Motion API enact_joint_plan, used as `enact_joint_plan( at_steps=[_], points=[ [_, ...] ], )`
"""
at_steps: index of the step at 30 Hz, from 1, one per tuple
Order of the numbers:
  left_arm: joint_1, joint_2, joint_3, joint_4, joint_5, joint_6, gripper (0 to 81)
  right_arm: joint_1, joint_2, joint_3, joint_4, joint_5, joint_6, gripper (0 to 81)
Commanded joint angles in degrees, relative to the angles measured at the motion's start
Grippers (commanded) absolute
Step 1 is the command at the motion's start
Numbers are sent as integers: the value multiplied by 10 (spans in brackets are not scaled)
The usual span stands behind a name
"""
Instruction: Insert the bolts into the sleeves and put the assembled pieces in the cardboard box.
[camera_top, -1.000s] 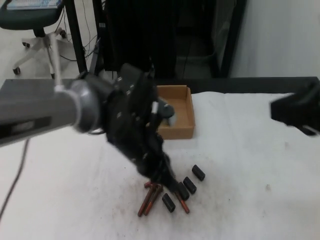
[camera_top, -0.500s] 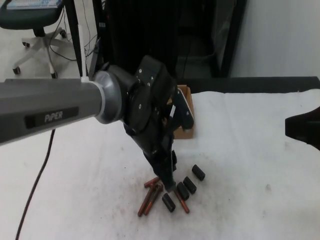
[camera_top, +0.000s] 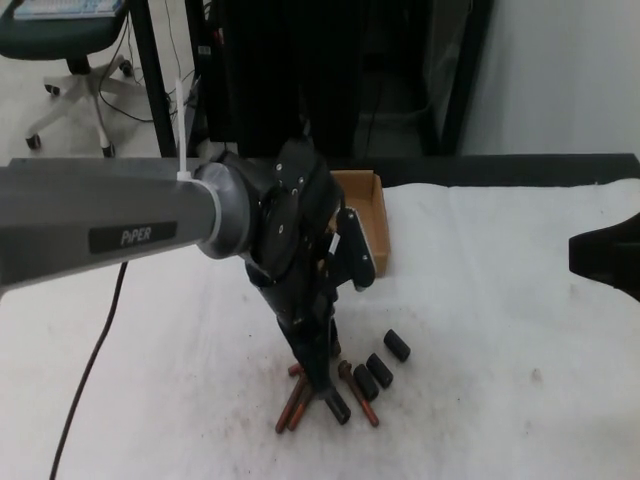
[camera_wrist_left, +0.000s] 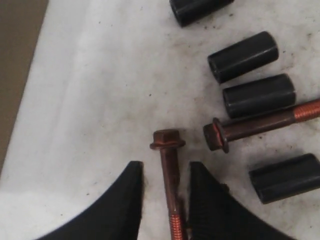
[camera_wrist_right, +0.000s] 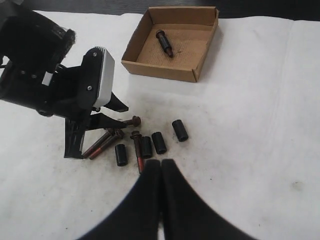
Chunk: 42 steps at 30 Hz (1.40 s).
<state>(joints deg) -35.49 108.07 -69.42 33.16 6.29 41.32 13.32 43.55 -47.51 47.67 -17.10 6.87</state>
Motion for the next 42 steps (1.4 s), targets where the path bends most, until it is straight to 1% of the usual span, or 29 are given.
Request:
enact_joint_plan(
  at_steps=[1,5,11,20,24,30,42],
  points=[
    [1,0,-6,-14,-3,6,249,-2,-5,0,0,-9,0,3],
    [1,4,-6,-32,-3,7,249,-2,-5,0,0,-9,0,3],
    [1,10,-6,-23,2,7,249,-2,-5,0,0,-9,0,3],
    [-1,10,-9,22,2,12,249,-2,-5,0,0,-11,-6,3],
    [-1,10,-9,19,2,12,249,-2,-5,0,0,-17,-6,3],
    [-1,20,-9,20,20,12,249,-2,-5,0,0,-19,-6,3],
    [-2,38,-9,3,20,12,249,-2,-5,0,0,-22,-5,3]
  ],
)
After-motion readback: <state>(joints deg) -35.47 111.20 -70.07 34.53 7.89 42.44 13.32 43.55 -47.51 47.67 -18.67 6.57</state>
